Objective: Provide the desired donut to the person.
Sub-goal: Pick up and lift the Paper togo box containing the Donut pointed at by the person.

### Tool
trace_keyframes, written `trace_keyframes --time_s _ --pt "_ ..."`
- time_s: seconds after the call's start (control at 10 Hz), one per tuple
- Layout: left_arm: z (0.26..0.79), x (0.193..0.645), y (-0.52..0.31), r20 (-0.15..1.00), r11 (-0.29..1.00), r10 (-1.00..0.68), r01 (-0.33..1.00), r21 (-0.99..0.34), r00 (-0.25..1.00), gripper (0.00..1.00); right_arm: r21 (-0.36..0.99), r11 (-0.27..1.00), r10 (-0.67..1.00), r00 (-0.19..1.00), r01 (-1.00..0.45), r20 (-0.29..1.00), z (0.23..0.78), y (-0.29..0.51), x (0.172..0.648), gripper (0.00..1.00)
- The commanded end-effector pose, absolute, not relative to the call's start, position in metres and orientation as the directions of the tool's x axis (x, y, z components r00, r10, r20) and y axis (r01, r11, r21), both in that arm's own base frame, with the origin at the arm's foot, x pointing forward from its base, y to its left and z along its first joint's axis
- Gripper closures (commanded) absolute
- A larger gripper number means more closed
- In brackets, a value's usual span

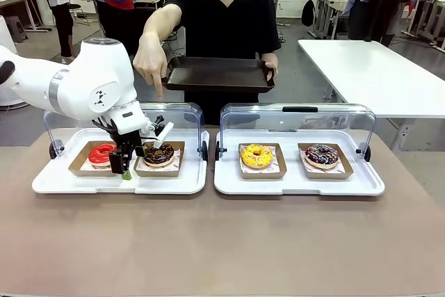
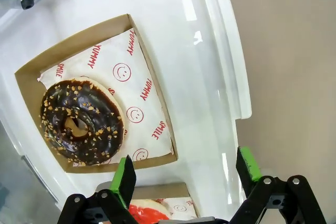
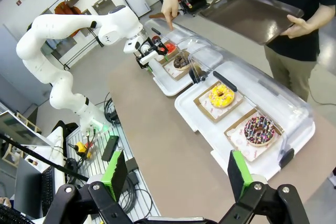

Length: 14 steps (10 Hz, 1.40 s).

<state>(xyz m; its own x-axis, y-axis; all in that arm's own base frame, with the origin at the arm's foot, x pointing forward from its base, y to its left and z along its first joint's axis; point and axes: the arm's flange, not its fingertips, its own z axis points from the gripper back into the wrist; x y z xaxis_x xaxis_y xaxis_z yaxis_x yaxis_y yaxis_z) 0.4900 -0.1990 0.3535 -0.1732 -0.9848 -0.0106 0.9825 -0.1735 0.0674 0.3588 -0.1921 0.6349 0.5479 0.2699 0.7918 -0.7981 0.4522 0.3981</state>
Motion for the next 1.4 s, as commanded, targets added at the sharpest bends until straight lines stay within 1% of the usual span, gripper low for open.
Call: trace_keyframes --time_s 0.0,0.3,0.5,0.8,0.9,1.0,1.1,1.2,1.3 --pt "0.350 0.494 -0.203 -0.024 -0.135 -0.991 0.989 0.059 -0.134 0.00 0.399 0.440 0.254 0.538 -0.804 0.804 0.635 -0.191 0.359 0.00" --pt "0.342 0.491 -0.203 -0.003 -0.119 -0.993 0.992 0.047 -0.119 0.00 0.399 0.440 0.254 0.538 -0.804 0.804 0.635 -0.191 0.359 0.00" --pt "0.336 0.499 -0.201 0.017 -0.119 -0.993 0.992 0.043 -0.120 0.00 0.399 0.440 0.254 0.538 -0.804 0.804 0.635 -0.191 0.359 0.00" --pt "0.333 0.500 -0.201 0.030 -0.125 -0.991 0.991 0.039 -0.127 0.00 0.399 0.440 0.254 0.538 -0.804 0.804 0.635 -0.191 0.359 0.00" --pt "0.332 0.502 -0.201 0.039 -0.132 -0.990 0.990 0.048 -0.134 0.07 0.399 0.440 0.254 0.538 -0.804 0.804 0.635 -0.191 0.359 0.00" --pt "0.330 0.500 -0.200 0.047 -0.135 -0.989 0.990 0.051 -0.137 0.58 0.399 0.440 0.254 0.538 -0.804 0.804 0.635 -0.191 0.359 0.00" --pt "0.328 0.500 -0.200 0.049 -0.136 -0.989 0.989 0.050 -0.138 0.65 0.399 0.440 0.254 0.538 -0.804 0.804 0.635 -0.191 0.359 0.00" --pt "0.327 0.501 -0.200 0.053 -0.142 -0.988 0.989 0.045 -0.144 1.00 0.399 0.440 0.254 0.538 -0.804 0.804 0.635 -0.191 0.359 0.00" --pt "0.325 0.501 -0.200 0.064 -0.151 -0.986 0.987 0.048 -0.154 1.00 0.399 0.440 0.254 0.538 -0.804 0.804 0.635 -0.191 0.359 0.00"
